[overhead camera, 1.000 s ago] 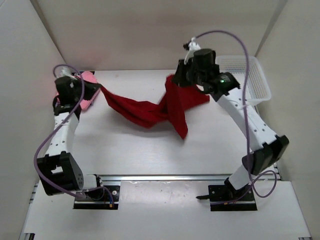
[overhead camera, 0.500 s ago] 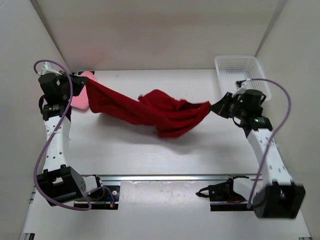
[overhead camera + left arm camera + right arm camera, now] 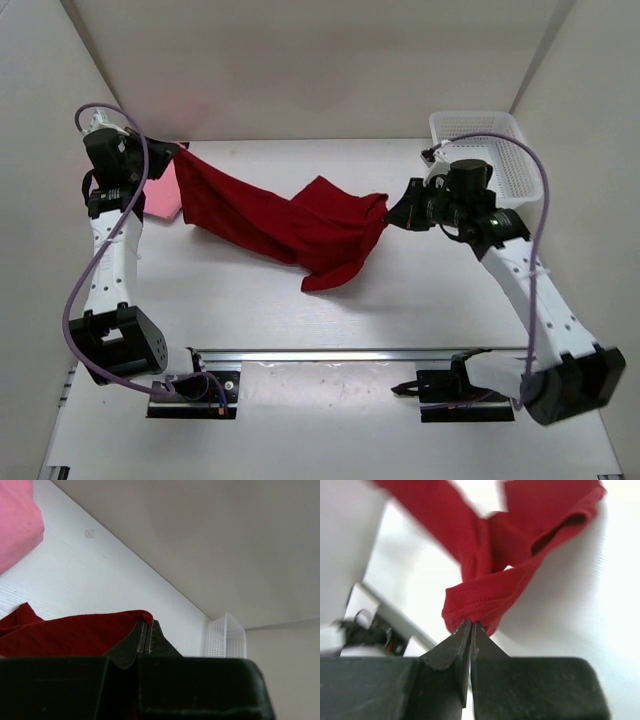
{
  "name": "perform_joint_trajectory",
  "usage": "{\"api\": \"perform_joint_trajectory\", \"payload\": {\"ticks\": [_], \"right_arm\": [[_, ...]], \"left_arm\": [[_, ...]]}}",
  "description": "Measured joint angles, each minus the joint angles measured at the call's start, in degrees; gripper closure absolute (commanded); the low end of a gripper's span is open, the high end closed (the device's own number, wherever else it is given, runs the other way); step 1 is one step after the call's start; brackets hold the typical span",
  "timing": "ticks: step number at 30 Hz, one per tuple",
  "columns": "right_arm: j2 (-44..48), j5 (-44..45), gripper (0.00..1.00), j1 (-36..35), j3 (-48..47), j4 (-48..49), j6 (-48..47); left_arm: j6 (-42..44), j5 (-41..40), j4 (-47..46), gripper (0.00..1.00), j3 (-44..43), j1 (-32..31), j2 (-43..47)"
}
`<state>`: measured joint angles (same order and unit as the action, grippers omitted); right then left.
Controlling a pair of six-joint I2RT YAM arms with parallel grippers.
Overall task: Fold and stack the t-shirts
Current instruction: Flatten out the tshirt
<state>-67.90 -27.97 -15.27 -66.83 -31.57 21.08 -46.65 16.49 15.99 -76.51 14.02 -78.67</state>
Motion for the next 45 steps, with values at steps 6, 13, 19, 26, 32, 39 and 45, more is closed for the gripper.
{"api": "perform_joint_trajectory", "payload": {"ticks": [6, 13, 19, 26, 32, 39, 45], "right_arm": [[8.96, -3.61, 1.00, -2.40, -5.77, -6.19, -2.36], [-0.09, -7.41, 1.00, 16.41, 11.21, 0.76, -2.64], [-23.85, -3.41, 0.77, 16.15, 4.48, 3.98, 0.31], [-18.53, 3.06, 0.52, 10.03, -1.22, 11.32, 0.31], [5.25, 2.56, 0.99, -6.27, 26.75, 19.78, 4.74], [10.19, 3.98, 0.87, -20.22, 48.06, 26.05, 15.23], [4.09, 8.31, 0.70, -27.23, 49.05, 33.38, 19.50]], "left_arm": [[-0.79, -0.02, -1.42, 1.00, -0.24, 1.14, 0.02], [-0.35, -1.09, -2.10, 1.00, 2.58, 0.90, 1.90], [0.44, -2.36, -3.91, 1.00, 7.76, -1.11, 3.37], [2.93, -5.27, -4.15, 1.00, 18.73, -2.75, 6.43], [4.35, -6.47, -3.93, 1.00, 25.14, -3.74, 7.13], [6.64, -9.68, -3.43, 1.00, 31.21, -9.40, 12.76], [8.13, -9.79, -2.21, 1.00, 35.28, -8.02, 14.23]]}}
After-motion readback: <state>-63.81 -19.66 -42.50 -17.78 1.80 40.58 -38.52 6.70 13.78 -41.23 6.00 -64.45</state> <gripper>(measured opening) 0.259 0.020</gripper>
